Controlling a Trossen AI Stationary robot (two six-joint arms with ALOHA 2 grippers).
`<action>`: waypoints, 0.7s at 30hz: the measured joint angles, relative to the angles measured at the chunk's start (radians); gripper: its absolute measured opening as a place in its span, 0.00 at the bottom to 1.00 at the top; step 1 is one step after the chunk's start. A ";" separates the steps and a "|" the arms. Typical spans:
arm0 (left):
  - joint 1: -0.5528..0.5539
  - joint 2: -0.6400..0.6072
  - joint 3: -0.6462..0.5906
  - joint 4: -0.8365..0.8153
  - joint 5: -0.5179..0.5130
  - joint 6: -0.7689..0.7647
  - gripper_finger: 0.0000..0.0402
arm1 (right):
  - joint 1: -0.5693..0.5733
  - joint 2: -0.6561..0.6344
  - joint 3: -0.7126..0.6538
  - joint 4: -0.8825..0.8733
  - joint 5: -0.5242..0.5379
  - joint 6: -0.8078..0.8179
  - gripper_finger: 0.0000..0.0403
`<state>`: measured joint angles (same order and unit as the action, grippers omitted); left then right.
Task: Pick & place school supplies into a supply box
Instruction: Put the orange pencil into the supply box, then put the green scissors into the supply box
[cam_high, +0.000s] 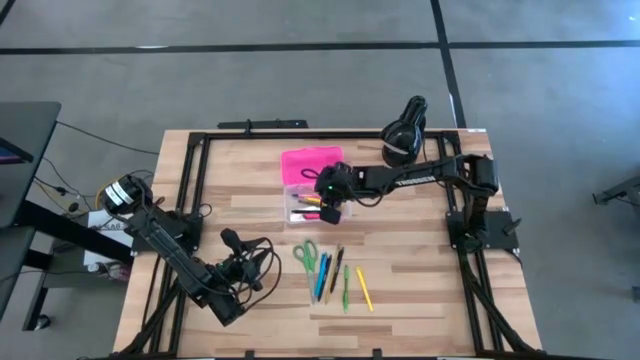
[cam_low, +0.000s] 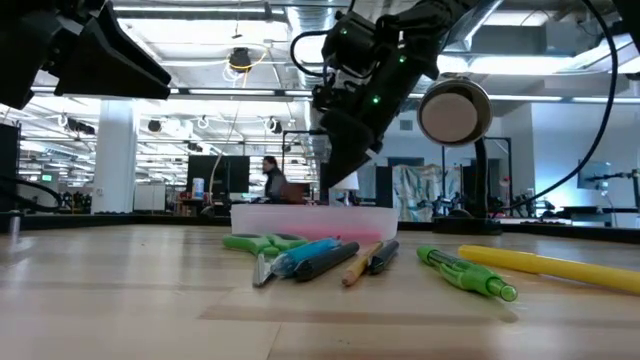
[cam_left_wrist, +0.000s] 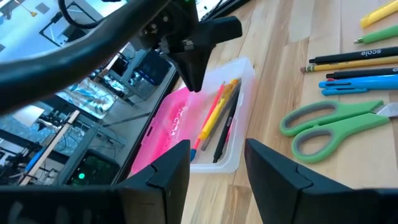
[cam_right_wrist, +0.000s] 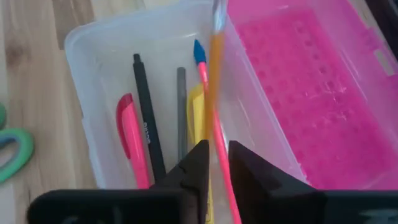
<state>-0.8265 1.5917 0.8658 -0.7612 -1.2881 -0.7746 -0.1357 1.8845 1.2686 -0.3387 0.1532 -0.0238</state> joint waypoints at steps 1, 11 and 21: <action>0.000 0.000 0.000 0.000 0.000 0.000 0.37 | 0.002 0.000 0.000 -0.002 0.000 -0.004 0.17; 0.001 0.000 0.000 0.043 0.011 0.028 0.37 | 0.053 -0.045 0.000 -0.028 0.006 0.028 0.24; 0.103 0.000 0.000 0.414 0.278 0.590 0.37 | 0.194 -0.148 0.000 -0.225 0.086 0.074 0.24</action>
<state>-0.7230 1.5917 0.8658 -0.3476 -1.0098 -0.1847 0.0578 1.7363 1.2685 -0.5638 0.2395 0.0503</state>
